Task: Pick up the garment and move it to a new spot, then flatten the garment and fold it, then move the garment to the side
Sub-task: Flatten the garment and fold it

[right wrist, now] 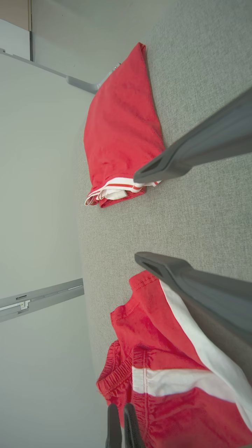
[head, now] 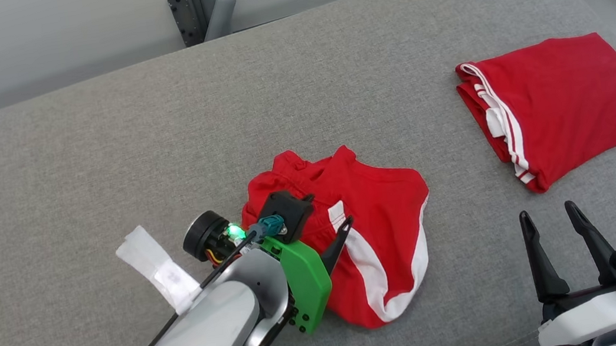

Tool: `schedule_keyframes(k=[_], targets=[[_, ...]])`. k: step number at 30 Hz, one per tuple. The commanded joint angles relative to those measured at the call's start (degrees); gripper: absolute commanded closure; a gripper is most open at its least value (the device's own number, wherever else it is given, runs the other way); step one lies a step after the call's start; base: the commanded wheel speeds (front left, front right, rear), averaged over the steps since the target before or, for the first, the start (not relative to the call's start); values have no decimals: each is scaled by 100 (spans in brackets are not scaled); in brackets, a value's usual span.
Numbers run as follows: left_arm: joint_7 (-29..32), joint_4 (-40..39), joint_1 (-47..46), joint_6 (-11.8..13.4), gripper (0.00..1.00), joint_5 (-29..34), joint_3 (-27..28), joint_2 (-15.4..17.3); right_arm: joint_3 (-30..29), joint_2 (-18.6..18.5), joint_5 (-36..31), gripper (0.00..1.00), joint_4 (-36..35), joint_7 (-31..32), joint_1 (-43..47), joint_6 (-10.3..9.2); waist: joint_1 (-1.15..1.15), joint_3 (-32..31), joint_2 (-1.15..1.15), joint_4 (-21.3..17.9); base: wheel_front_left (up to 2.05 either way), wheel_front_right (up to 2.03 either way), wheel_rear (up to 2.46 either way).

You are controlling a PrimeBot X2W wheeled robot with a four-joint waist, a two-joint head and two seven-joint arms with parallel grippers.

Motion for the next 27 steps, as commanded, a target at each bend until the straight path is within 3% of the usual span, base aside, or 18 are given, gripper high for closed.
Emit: schedule_keyframes(k=[1,7,8,9,10,12,14,21,24,27], targets=[[41,120,-116,-53,0,48,-41,-20,-3,-17,45,0,25,-18,-85,-8,0,48,68,-49,0,0,0],[198,727,-271,-225,0,80,-239,-148,13,-17,102,0,79,-17,-78,-8,0,100,68,-135,0,0,0],[232,842,-275,-248,13,63,-262,-158,6,-17,107,0,87,-17,-76,-8,0,103,68,-142,0,0,0],[257,938,-296,-275,62,58,-290,-153,5,-16,114,0,96,-17,-75,-8,0,100,68,-146,0,0,0],[281,1027,-305,-291,100,60,-318,-126,0,-16,118,0,103,-17,-69,-8,0,91,68,-147,0,0,0],[216,1108,-245,-327,100,1,-316,-64,-37,-18,126,0,112,-17,-28,-8,0,60,68,-124,0,0,0],[5,1056,-89,-198,100,-82,-152,-6,-96,-16,135,0,104,-17,49,-8,0,5,68,-59,0,0,0],[-951,302,797,715,100,-459,636,496,-225,-15,26,0,125,-17,293,-8,0,-226,68,361,0,0,0],[-1397,-184,1338,983,100,-485,788,725,-267,-16,7,0,106,-17,340,-8,0,-259,68,567,0,0,0],[-1857,-493,1874,1079,100,-482,834,836,-280,-18,-50,0,120,-17,380,-8,0,-289,68,765,0,0,0]])
